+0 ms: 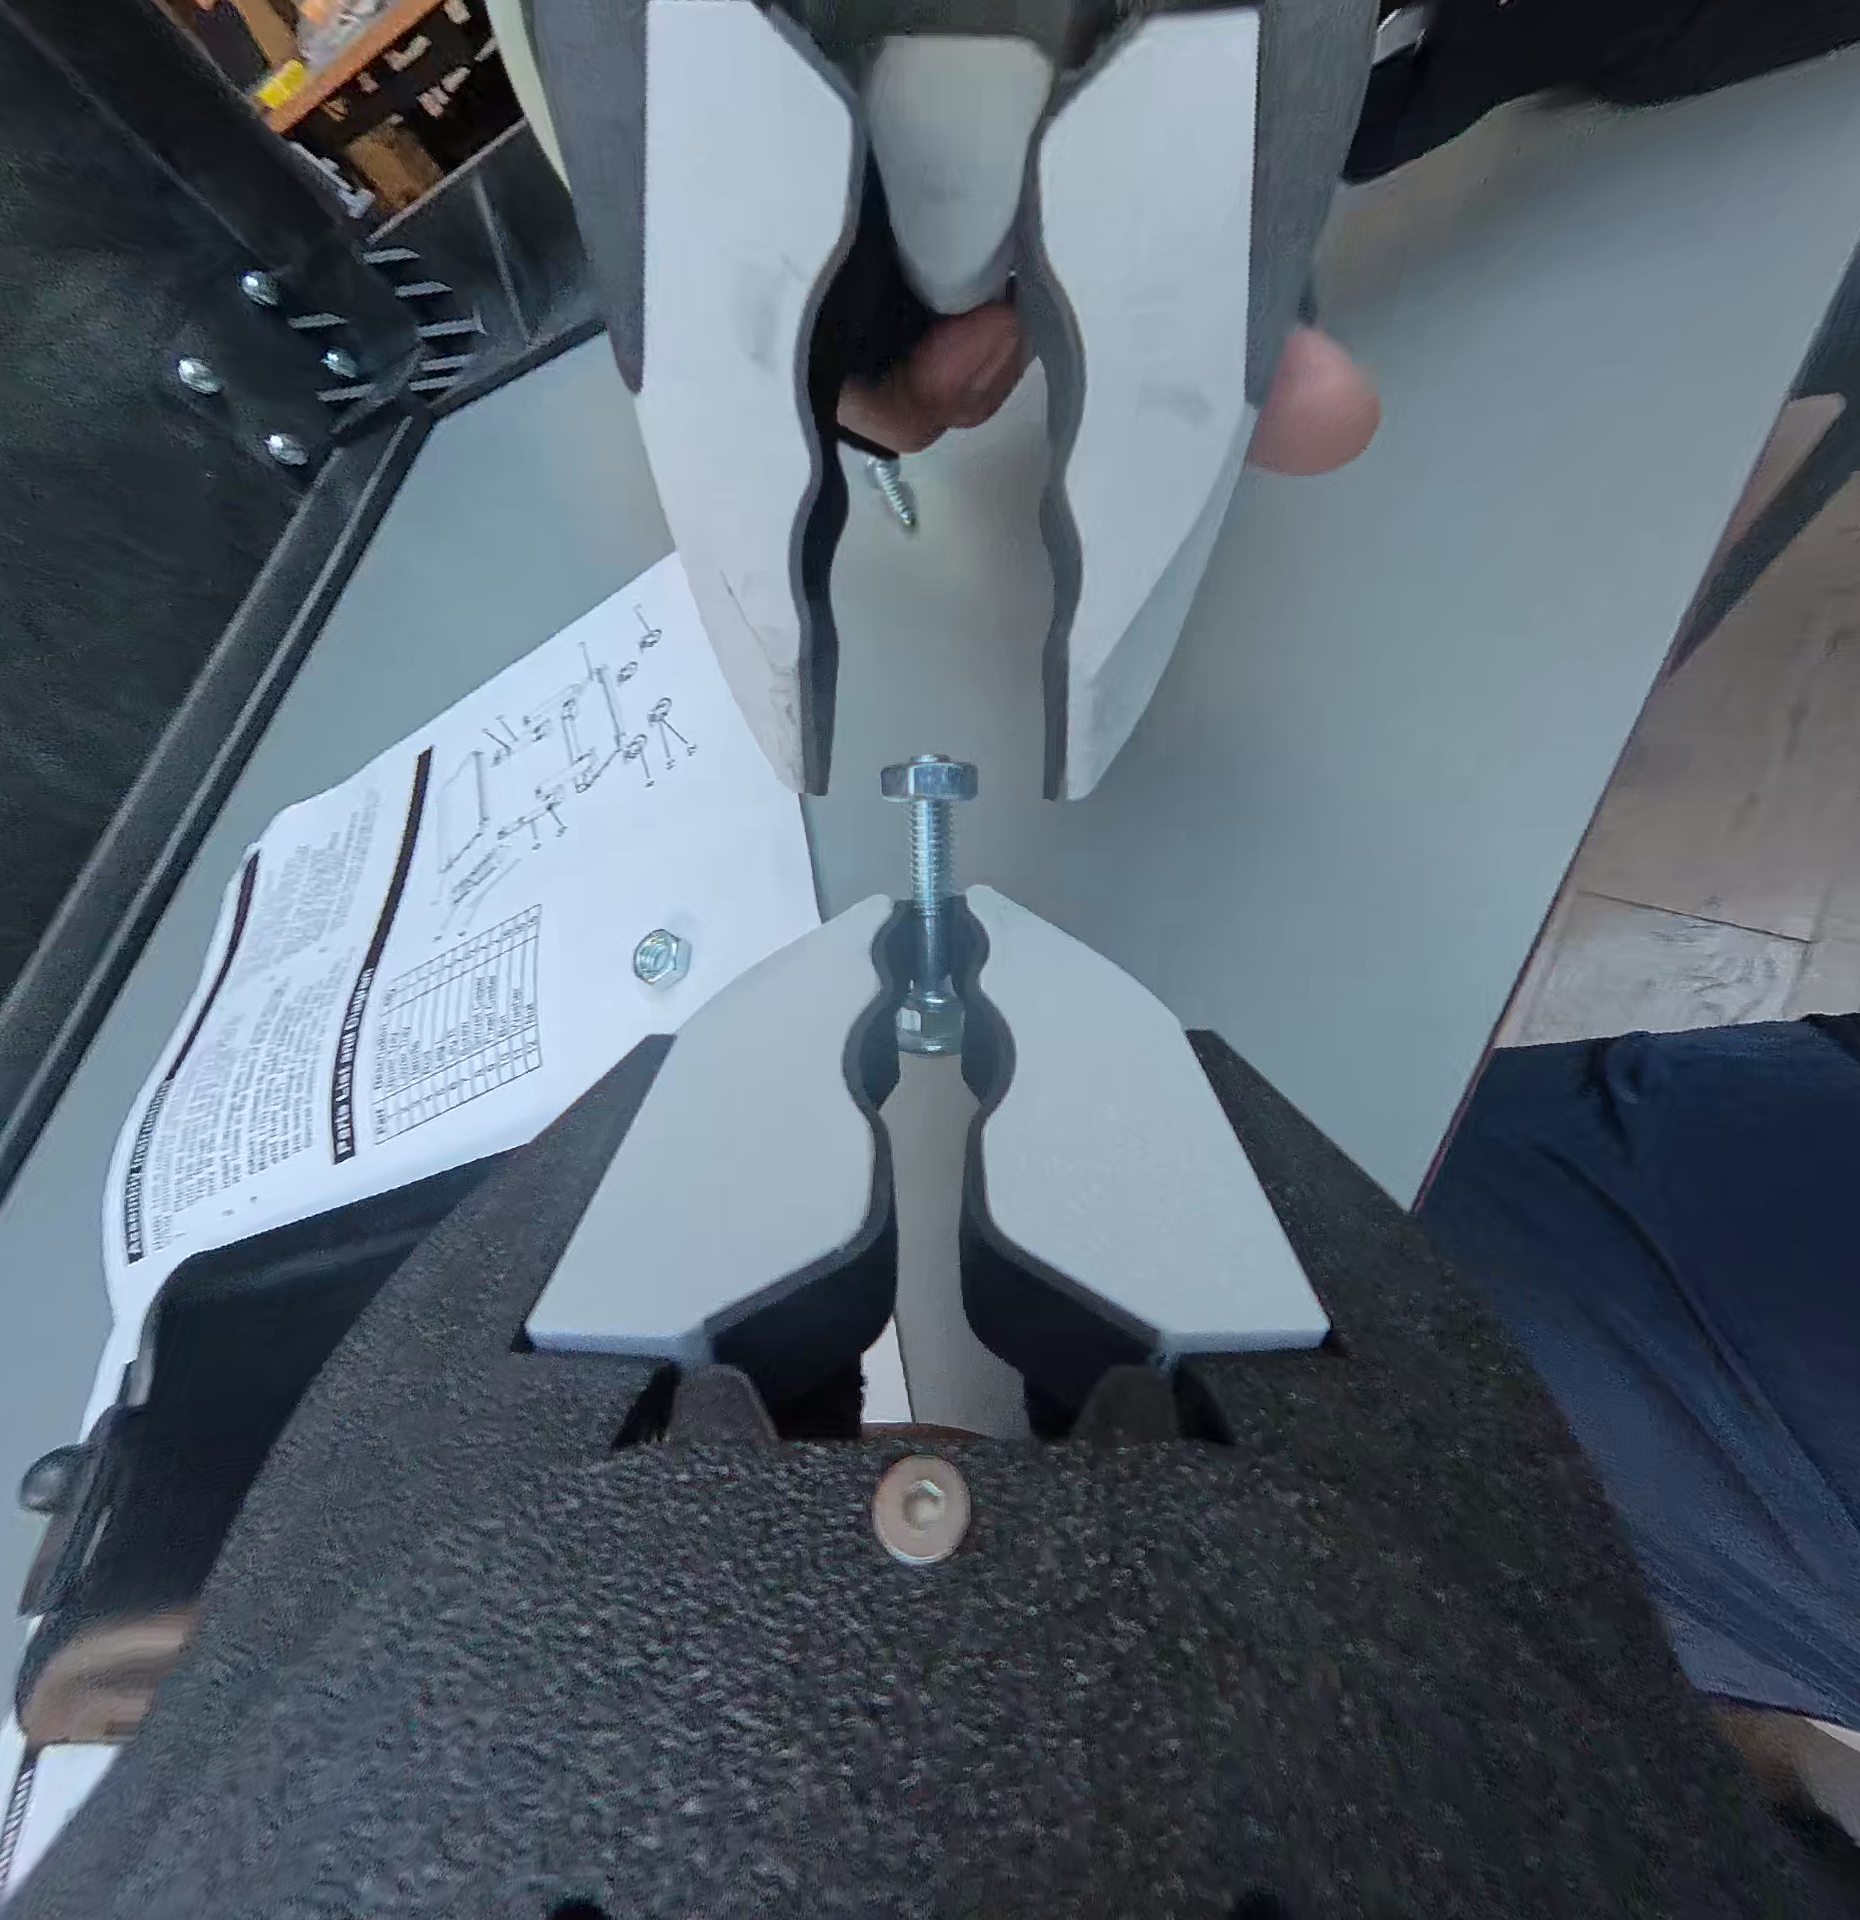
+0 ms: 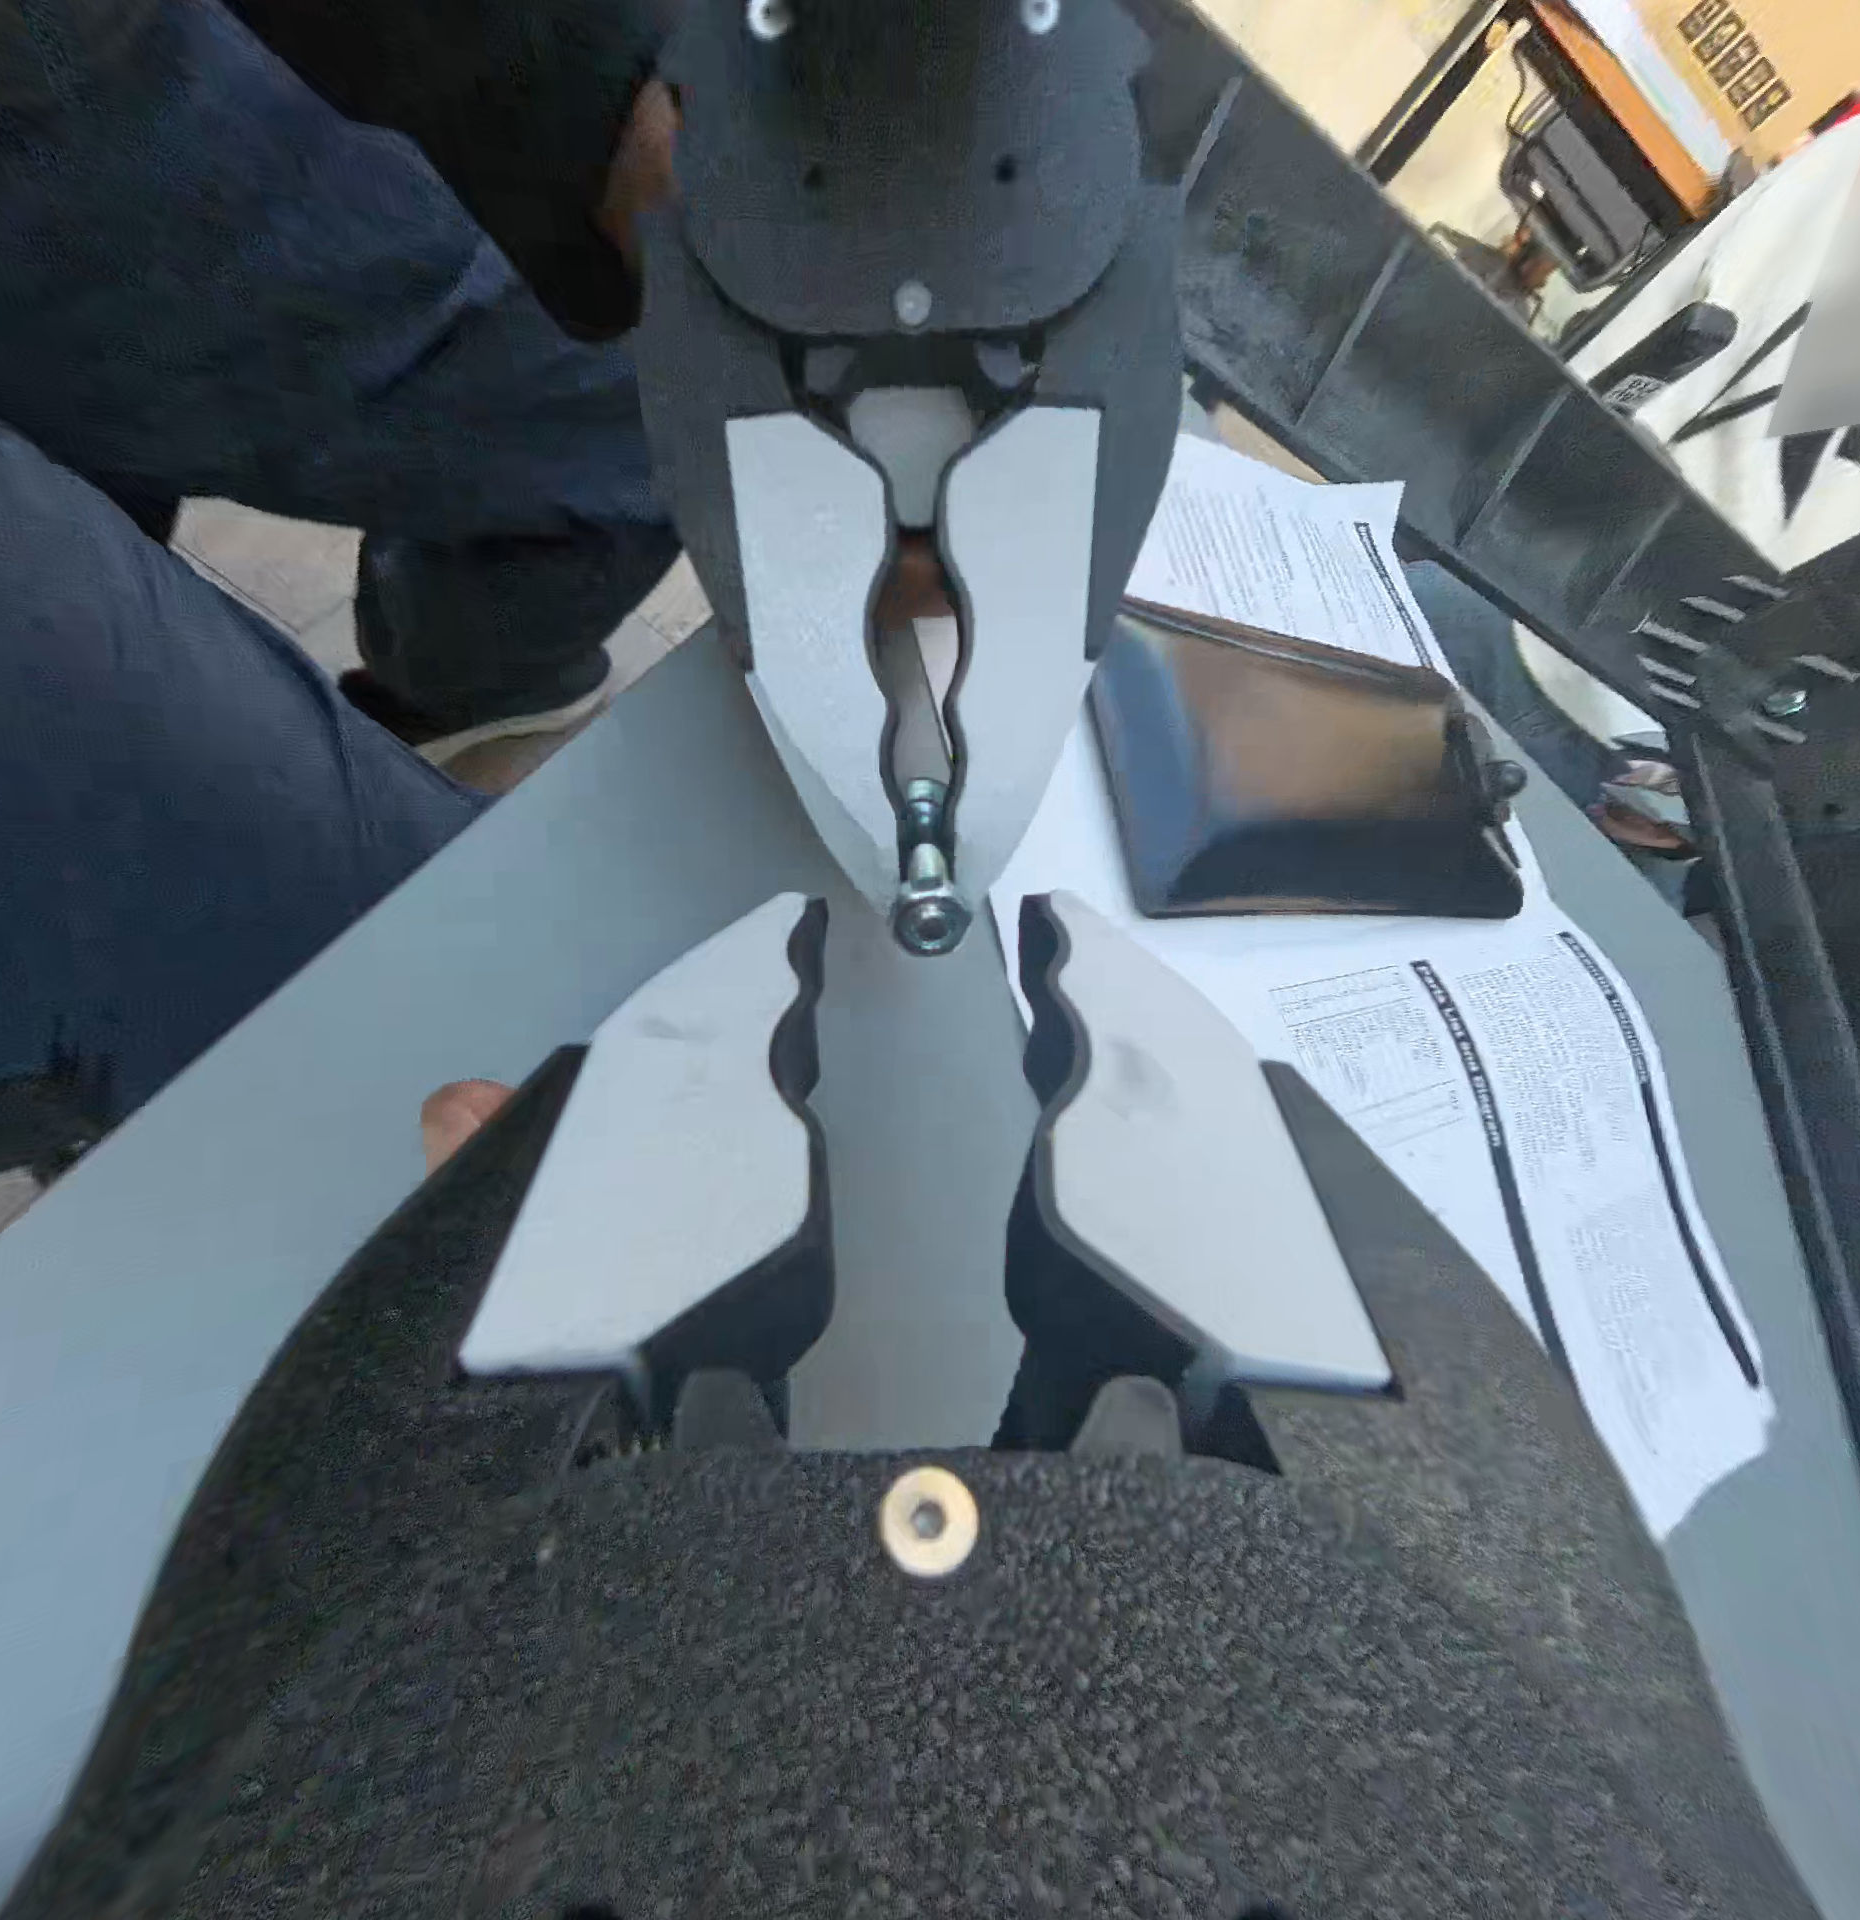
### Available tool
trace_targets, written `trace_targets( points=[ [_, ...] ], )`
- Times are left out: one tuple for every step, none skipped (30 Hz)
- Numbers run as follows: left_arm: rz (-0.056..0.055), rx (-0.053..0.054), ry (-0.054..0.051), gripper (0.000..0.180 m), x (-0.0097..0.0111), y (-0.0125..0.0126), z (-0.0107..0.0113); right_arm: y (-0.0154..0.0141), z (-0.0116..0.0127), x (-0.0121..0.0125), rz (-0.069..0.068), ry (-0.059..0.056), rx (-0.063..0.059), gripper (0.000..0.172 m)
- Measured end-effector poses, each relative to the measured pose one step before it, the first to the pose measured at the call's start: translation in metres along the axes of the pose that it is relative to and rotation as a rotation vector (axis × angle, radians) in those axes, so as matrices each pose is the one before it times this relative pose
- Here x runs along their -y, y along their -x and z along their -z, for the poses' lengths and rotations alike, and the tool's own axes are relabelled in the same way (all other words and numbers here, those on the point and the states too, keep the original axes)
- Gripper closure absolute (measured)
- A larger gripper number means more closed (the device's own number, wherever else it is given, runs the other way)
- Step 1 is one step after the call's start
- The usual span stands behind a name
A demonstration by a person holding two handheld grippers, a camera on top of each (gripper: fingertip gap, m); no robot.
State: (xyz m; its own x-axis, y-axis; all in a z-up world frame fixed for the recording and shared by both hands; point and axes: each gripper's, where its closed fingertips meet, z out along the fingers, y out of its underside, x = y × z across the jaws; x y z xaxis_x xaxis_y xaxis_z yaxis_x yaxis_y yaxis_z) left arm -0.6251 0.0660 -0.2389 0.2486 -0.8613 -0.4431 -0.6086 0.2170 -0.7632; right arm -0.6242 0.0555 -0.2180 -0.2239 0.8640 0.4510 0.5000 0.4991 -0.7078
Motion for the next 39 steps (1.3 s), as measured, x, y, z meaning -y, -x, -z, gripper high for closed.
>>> trace_targets(
  points=[
    [-0.0286, 0.0416, 0.0115, 0.174, -0.00111, 0.00159, -0.00097, -0.00006, 0.00007, 0.00198, -0.0654, -0.0199, 0.0253, 0.136],
    [-0.0265, 0.0356, 0.0124, 0.174, -0.00111, 0.00115, -0.00095, 0.00044, -0.00093, 0.00004, -0.0504, -0.0057, 0.0205, 0.138],
    [-0.0197, 0.0343, 0.0066, 0.174, -0.00050, 0.00164, -0.00036, 0.00078, -0.00212, -0.00205, -0.0416, 0.0100, 0.0175, 0.143],
    [-0.0139, 0.0198, 0.0009, 0.174, 0.00003, 0.00060, -0.00002, 0.00011, -0.00306, -0.00462, -0.0292, 0.0271, 0.0081, 0.152],
    [-0.0143, -0.0027, 0.0022, 0.174, -0.00014, -0.00164, -0.00005, 0.00001, -0.00251, -0.00384, 0.0009, 0.0245, -0.0046, 0.157],
    [-0.0137, -0.0133, 0.0066, 0.174, -0.00072, -0.00261, -0.00051, 0.00111, -0.00084, -0.00197, 0.0435, 0.0145, -0.0097, 0.157],
    [-0.0012, -0.0235, 0.0012, 0.174, -0.00007, -0.00253, -0.00038, 0.00116, 0.00003, -0.00144, 0.0778, 0.0173, -0.0206, 0.157],
    [0.0115, -0.0448, -0.0011, 0.174, 0.00011, -0.00345, -0.00008, 0.00079, 0.00000, -0.00123, 0.1155, 0.0221, -0.0347, 0.157],
    [0.0208, -0.0636, -0.0014, 0.174, 0.00010, -0.00452, 0.00000, 0.00153, -0.00014, -0.00070, 0.1614, 0.0251, -0.0472, 0.157],
    [0.0286, -0.0636, -0.0011, 0.174, -0.00003, -0.00356, 0.00003, 0.00031, 0.00009, 0.00091, 0.1758, 0.0206, -0.0630, 0.157],
    [0.0317, -0.0596, -0.0056, 0.174, 0.00031, -0.00278, 0.00069, -0.00024, 0.00017, 0.00133, 0.1126, 0.0145, -0.0454, 0.157],
    [0.0279, -0.0295, -0.0128, 0.174, 0.00107, 0.00009, 0.00101, -0.00230, 0.00050, 0.00060, 0.0140, 0.0063, -0.0231, 0.157],
    [0.0180, 0.0074, -0.0170, 0.174, 0.00164, 0.00292, 0.00132, -0.00332, 0.00160, -0.00010, -0.0449, -0.0061, -0.0057, 0.153],
    [0.0083, 0.0359, -0.0144, 0.174, 0.00139, 0.00465, 0.00156, -0.00469, 0.00229, -0.00068, -0.0829, -0.0126, -0.0011, 0.147],
    [-0.0055, 0.0432, -0.0156, 0.174, 0.00164, 0.00375, 0.00155, -0.00419, 0.00225, -0.00027, -0.1069, -0.0191, 0.0157, 0.141],
    [-0.0150, 0.0524, -0.0104, 0.174, 0.00110, 0.00381, 0.00124, -0.00246, 0.00164, 0.00101, -0.1120, -0.0244, 0.0323, 0.137],
    [-0.0230, 0.0504, -0.0020, 0.174, 0.00022, 0.00297, 0.00042, -0.00026, 0.00091, 0.00208, -0.1012, -0.0279, 0.0435, 0.135],
    [-0.0261, 0.0480, 0.0073, 0.174, -0.00063, 0.00254, -0.00047, 0.00087, 0.00029, 0.00237, -0.0803, -0.0260, 0.0395, 0.136],
    [-0.0249, 0.0351, 0.0129, 0.174, -0.00122, 0.00119, -0.00111, 0.00008, -0.00064, 0.00098, -0.0602, -0.0146, 0.0213, 0.138],
    [-0.0200, 0.0304, 0.0117, 0.174, -0.00106, 0.00114, -0.00086, -0.00116, -0.00157, -0.00036, -0.0472, -0.0024, 0.0047, 0.140],
    [-0.0162, 0.0232, 0.0054, 0.174, -0.00034, 0.00073, -0.00033, 0.00076, -0.00243, -0.00164, -0.0346, 0.0070, 0.0131, 0.146],
    [-0.0138, 0.0042, 0.0007, 0.174, -0.00002, -0.00097, 0.00006, 0.00070, -0.00296, -0.00394, -0.0203, 0.0233, 0.0067, 0.155],
    [-0.0116, -0.0097, 0.0036, 0.174, -0.00034, -0.00217, -0.00015, 0.00064, -0.00271, -0.00506, 0.0076, 0.0325, -0.0021, 0.157],
    [-0.0083, -0.0232, 0.0104, 0.174, -0.00121, -0.00319, -0.00078, 0.00206, -0.00079, -0.00248, 0.0429, 0.0189, -0.0014, 0.157],
    [-0.0012, -0.0278, -0.0047, 0.174, 0.00073, -0.00295, -0.00011, 0.00131, 0.00063, -0.00030, 0.0808, 0.0092, -0.0185, 0.157],
    [0.0145, -0.0482, -0.0114, 0.174, 0.00124, -0.00357, 0.00061, 0.00212, 0.00080, 0.00024, 0.1197, 0.0111, -0.0281, 0.157],
    [0.0258, -0.0687, -0.0081, 0.174, 0.00072, -0.00482, 0.00084, 0.00226, 0.00029, 0.00091, 0.1538, 0.0172, -0.0417, 0.157],
    [0.0269, -0.0636, -0.0052, 0.174, 0.00035, -0.00393, 0.00064, 0.00095, 0.00026, 0.00208, 0.1653, 0.0147, -0.0546, 0.157],
    [0.0243, -0.0401, -0.0070, 0.174, 0.00048, -0.00150, 0.00071, -0.00089, 0.00024, 0.00190, 0.1004, 0.0069, -0.0457, 0.157],
    [0.0187, -0.0060, -0.0126, 0.174, 0.00124, 0.00142, 0.00098, -0.00256, 0.00018, 0.00009, -0.0024, 0.0008, -0.0211, 0.156],
    [0.0093, 0.0239, -0.0079, 0.174, 0.00071, 0.00356, 0.00082, -0.00273, 0.00091, -0.00033, -0.0612, -0.0097, 0.0024, 0.152],
    [-0.0033, 0.0348, -0.0064, 0.174, 0.00064, 0.00327, 0.00070, -0.00315, 0.00154, 0.00023, -0.0928, -0.0184, 0.0113, 0.146],
    [-0.0152, 0.0385, -0.0045, 0.174, 0.00055, 0.00247, 0.00054, -0.00206, 0.00152, 0.00075, -0.1049, -0.0210, 0.0286, 0.144],
    [-0.0193, 0.0398, 0.0015, 0.174, -0.00012, 0.00220, 0.00006, -0.00020, 0.00091, 0.00147, -0.0995, -0.0227, 0.0413, 0.142],
    [-0.0195, 0.0371, 0.0063, 0.174, -0.00064, 0.00199, -0.00050, -0.00080, 0.00057, 0.00167, -0.0827, -0.0220, 0.0296, 0.140],
    [-0.0157, 0.0292, 0.0083, 0.174, -0.00078, 0.00153, -0.00064, -0.00148, 0.00021, 0.00137, -0.0624, -0.0185, 0.0138, 0.139],
    [-0.0102, 0.0242, 0.0054, 0.174, -0.00042, 0.00155, -0.00040, -0.00041, -0.00041, 0.00058, -0.0464, -0.0098, 0.0123, 0.141],
    [-0.0059, 0.0133, 0.0011, 0.174, -0.00012, 0.00079, -0.00006, -0.00066, -0.00117, -0.00179, -0.0348, 0.0072, 0.0060, 0.148],
    [-0.0037, 0.0001, -0.0031, 0.174, 0.00037, -0.00041, 0.00029, -0.00008, -0.00227, -0.00565, -0.0156, 0.0359, 0.0045, 0.157]
  ],
)
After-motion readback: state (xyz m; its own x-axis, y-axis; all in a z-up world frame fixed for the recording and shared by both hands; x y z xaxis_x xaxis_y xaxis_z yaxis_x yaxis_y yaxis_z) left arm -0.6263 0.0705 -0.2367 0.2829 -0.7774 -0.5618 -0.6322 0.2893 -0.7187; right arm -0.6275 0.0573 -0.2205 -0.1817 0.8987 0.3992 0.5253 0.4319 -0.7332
